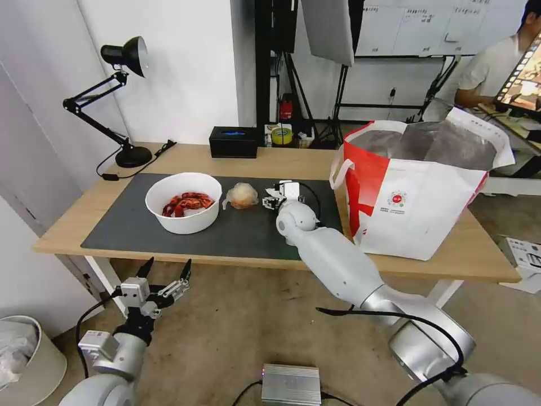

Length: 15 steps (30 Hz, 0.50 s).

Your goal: Pick up the trash from the table and place it into the takeout bag.

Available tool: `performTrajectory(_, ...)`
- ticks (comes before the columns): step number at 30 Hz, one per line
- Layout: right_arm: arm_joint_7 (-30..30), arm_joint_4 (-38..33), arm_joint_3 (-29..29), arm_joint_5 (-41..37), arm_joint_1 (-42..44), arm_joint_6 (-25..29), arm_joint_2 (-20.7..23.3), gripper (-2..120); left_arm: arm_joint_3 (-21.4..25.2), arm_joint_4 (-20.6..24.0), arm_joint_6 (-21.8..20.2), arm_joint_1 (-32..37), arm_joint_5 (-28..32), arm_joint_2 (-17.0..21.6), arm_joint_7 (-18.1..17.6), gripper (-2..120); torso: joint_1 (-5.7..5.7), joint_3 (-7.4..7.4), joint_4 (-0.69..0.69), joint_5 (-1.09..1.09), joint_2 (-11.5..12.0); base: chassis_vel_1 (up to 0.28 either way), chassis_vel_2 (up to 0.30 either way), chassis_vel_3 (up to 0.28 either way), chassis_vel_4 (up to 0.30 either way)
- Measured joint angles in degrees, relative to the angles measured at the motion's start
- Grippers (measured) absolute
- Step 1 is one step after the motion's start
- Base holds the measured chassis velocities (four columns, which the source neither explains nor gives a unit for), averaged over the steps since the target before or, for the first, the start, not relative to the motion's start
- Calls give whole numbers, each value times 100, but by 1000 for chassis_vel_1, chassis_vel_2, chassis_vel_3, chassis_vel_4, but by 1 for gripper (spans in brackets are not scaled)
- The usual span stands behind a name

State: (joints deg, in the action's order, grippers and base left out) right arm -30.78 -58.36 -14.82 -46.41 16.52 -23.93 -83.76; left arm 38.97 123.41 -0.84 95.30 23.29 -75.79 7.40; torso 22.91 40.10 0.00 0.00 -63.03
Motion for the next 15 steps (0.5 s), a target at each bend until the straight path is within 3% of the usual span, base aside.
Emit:
performTrajectory(6,-23,9,18,-16,22,6,0,61,-21,-5,0,1,-7,-18,1,100,0,-1,-1,0,-1,0,0,0,0)
performTrajectory(9,-59,18,34,-60,25,2,0,46,-22,-5,0,7,-9,-20,1,100,0,-1,-2,0,-1,0,0,0,0)
performTrajectory(13,-88,21,43,-117,23,-2,5,36,-14,-5,0,7,-9,-20,1,100,-1,-1,-3,-1,-1,0,0,0,0)
performTrajectory(15,-99,21,45,-140,27,-3,16,25,-11,-5,1,11,-9,-23,1,100,0,-1,-4,0,-1,0,0,0,0)
